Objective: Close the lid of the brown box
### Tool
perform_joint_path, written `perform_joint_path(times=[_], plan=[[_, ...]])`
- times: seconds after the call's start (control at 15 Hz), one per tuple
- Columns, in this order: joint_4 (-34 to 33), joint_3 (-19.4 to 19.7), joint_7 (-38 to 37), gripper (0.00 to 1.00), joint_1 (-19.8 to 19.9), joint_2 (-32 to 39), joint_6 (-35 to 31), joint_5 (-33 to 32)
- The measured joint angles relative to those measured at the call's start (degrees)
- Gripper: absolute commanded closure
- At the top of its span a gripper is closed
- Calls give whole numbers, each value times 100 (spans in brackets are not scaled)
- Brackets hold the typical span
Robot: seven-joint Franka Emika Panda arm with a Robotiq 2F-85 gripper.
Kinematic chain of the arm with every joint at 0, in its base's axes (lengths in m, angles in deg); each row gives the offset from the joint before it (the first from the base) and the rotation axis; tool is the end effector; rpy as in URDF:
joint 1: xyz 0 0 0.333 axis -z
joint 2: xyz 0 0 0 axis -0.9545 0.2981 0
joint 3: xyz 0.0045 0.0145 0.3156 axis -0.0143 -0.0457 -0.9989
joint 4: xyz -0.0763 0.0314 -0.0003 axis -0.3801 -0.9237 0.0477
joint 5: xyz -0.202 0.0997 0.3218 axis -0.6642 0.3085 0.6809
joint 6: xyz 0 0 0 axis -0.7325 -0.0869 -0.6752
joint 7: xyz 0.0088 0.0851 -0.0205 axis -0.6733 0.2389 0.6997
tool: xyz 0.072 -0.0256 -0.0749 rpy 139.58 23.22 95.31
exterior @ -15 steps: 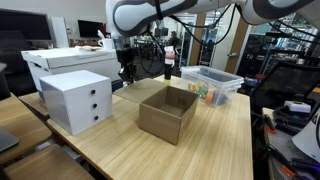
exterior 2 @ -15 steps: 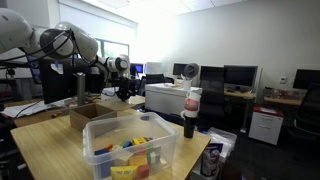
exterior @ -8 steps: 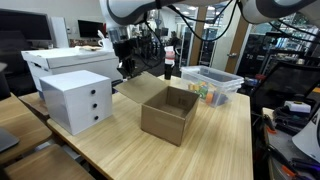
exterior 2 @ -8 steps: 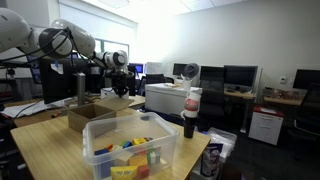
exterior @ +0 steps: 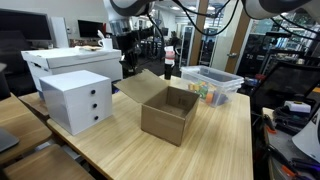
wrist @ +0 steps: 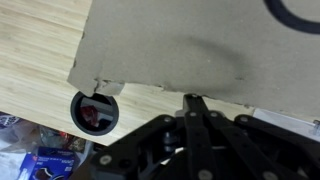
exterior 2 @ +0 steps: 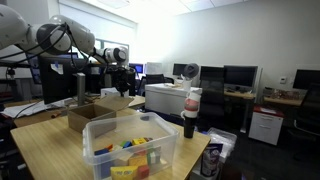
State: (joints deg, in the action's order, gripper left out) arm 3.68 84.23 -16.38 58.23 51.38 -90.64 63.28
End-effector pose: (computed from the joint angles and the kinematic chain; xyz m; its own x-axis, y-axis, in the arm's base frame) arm 0.7433 0.1839 0.3148 0.9582 0.2326 -0.1664 0.2544 -0.9591 0.1244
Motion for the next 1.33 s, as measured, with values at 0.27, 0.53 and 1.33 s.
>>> perform_joint_path(times=[0.27,0.53,1.33], plan=[[186,56,-164,99,5,-212,9,1],[650,71,-379,98,13,-522,-3,7],[2123,40,-549,98,92,-783,-2359,31]])
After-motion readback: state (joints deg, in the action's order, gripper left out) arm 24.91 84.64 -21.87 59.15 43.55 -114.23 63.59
